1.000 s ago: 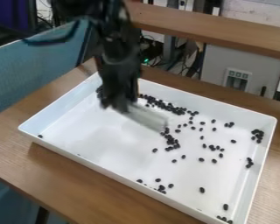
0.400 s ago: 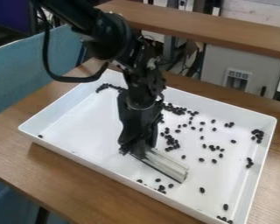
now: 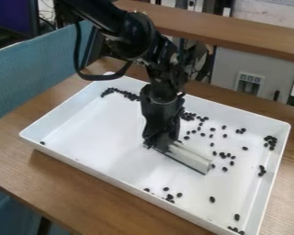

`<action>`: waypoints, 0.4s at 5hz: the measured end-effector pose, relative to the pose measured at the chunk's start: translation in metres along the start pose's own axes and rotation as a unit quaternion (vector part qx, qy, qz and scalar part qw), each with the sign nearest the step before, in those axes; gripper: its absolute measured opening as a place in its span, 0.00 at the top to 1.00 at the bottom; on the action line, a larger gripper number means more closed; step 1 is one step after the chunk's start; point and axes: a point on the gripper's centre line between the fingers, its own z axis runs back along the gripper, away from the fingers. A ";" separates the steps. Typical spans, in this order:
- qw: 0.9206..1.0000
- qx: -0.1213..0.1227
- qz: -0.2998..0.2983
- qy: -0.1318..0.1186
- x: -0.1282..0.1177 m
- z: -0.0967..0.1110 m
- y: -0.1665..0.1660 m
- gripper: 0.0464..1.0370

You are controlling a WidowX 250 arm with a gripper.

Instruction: Sweep into pile

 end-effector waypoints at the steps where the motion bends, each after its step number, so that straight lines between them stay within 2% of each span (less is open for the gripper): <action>1: 1.000 -0.009 -0.006 -0.007 0.004 -0.005 -0.023 0.68; 2: 1.000 -0.014 -0.008 -0.009 0.007 -0.011 -0.052 0.68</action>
